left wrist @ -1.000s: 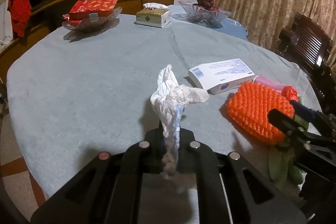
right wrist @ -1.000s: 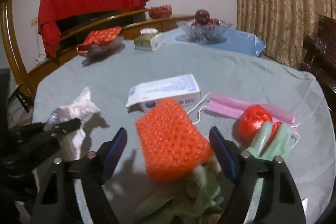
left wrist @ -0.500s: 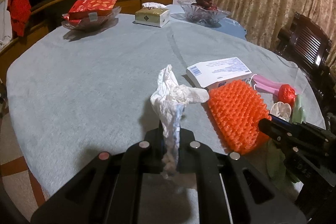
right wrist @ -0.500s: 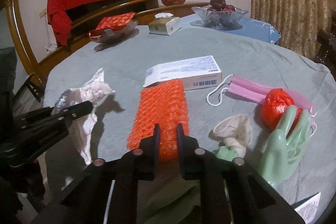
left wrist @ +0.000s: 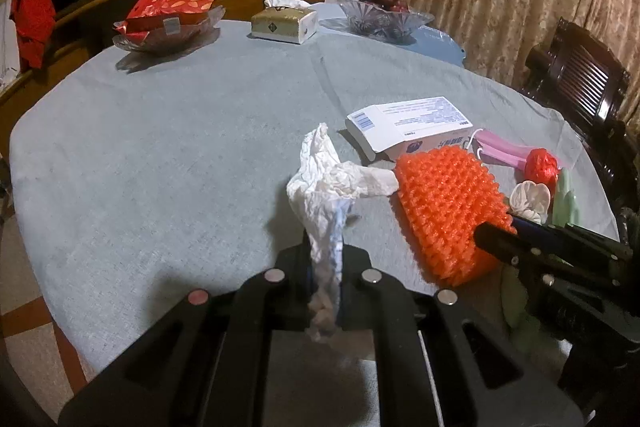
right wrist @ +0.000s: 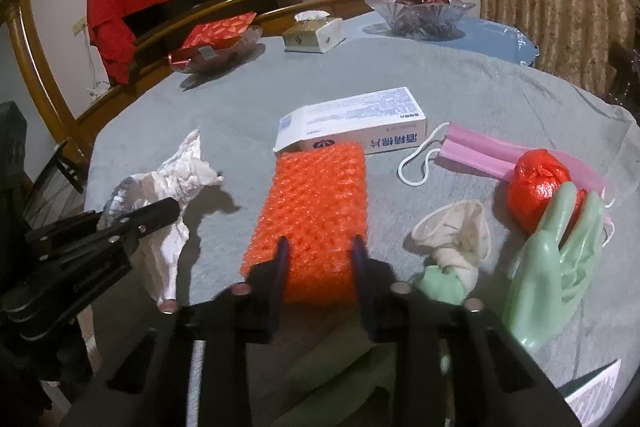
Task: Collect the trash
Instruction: 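Grasp the second orange foam net with the right gripper, then carry the tissue and orange foam net toward the bin with both grippers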
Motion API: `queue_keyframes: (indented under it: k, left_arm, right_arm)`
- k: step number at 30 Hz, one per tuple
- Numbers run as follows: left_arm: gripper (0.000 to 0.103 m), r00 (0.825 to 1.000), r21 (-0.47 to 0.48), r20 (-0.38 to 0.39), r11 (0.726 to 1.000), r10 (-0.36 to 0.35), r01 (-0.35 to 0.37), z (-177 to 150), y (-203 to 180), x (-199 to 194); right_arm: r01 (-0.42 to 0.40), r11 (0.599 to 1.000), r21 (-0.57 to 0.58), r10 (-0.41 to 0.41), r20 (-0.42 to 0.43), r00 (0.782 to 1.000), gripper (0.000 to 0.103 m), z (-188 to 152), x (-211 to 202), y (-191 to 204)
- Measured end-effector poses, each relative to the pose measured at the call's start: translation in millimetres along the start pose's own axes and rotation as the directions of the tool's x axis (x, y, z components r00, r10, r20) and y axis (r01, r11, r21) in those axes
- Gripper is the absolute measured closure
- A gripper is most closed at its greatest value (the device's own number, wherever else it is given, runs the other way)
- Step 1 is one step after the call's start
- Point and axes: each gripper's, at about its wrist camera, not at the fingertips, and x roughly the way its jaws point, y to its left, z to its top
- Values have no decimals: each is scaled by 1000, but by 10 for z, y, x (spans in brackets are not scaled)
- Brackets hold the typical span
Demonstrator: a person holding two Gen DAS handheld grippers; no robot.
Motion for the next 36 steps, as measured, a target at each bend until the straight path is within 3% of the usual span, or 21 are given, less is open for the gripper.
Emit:
queue_keyframes:
  k: [2,16,27,36]
  left_arm:
    - [96,1000,1,1,1000,1,-1,3,-3,-4]
    - [96,995,48,93,998,-47,43,202,-321,-483]
    - [96,975,133,128,977,-184,167,199,-1106,-893]
    - [96,944,228,123,934,-306,273,106,-1897,-1095]
  right_arm:
    - [-9,1000,4,9,8,1000,91,-1,-32,-5]
    - [-19,1000,10,17,184,983,92,159,-868,-18]
    - [94,993,77,-112,285,952,92,30,-1775,-449]
    - [213,963,162,-255,308,917,92,-243,-2377,-933]
